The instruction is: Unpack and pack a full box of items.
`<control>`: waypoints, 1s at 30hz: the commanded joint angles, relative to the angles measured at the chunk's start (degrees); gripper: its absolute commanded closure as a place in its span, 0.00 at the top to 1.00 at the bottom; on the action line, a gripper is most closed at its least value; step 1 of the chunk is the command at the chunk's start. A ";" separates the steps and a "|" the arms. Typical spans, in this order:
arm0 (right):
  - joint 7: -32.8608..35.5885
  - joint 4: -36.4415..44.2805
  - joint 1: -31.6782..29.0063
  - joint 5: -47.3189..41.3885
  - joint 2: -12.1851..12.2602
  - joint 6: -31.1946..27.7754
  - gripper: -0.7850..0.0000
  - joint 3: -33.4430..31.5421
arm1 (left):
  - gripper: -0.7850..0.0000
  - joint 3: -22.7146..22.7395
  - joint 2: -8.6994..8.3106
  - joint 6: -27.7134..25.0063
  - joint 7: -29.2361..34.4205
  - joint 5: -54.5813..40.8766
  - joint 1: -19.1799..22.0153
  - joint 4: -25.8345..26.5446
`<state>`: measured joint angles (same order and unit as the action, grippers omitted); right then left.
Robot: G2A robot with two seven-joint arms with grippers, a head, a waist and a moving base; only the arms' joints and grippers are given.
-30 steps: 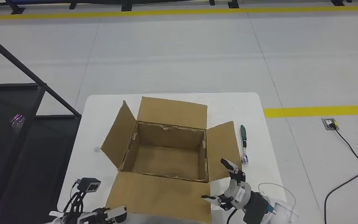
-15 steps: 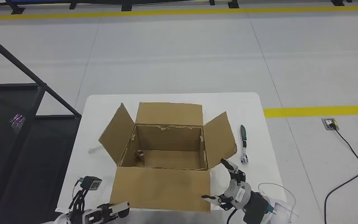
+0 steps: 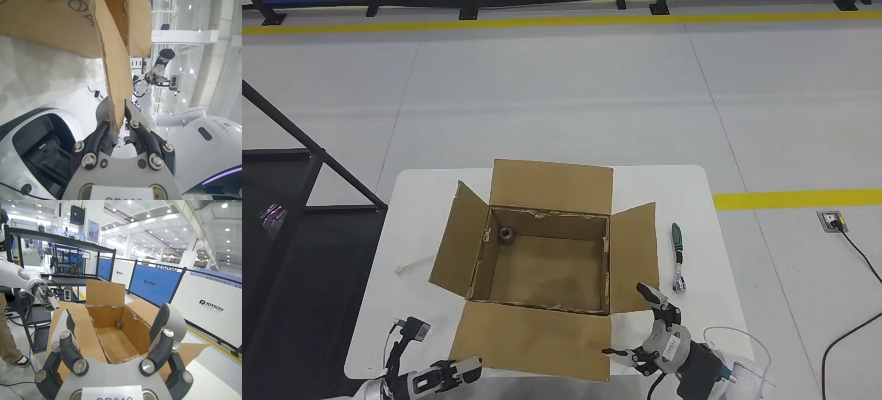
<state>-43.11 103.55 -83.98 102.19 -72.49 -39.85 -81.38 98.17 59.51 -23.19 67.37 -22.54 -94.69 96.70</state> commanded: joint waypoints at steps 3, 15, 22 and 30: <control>0.00 0.00 0.00 0.00 0.00 0.00 1.00 0.00 | 0.00 -0.32 -0.16 0.24 -0.01 0.40 0.09 -0.30; 0.00 0.00 0.00 0.00 0.00 0.00 1.00 0.00 | 1.00 0.32 -0.77 1.42 -0.02 0.53 -0.24 -2.40; 0.00 0.00 0.00 0.00 0.00 0.00 1.00 0.00 | 1.00 4.02 -1.43 0.53 -0.06 3.89 -4.10 0.93; 3.12 0.97 0.59 0.79 0.16 -0.42 1.00 1.03 | 1.00 10.95 -1.11 -3.84 -13.36 7.80 -12.33 8.73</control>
<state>-41.24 104.00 -83.76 102.63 -72.39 -40.14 -80.69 108.19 58.28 -26.64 56.57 -14.30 -105.73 104.26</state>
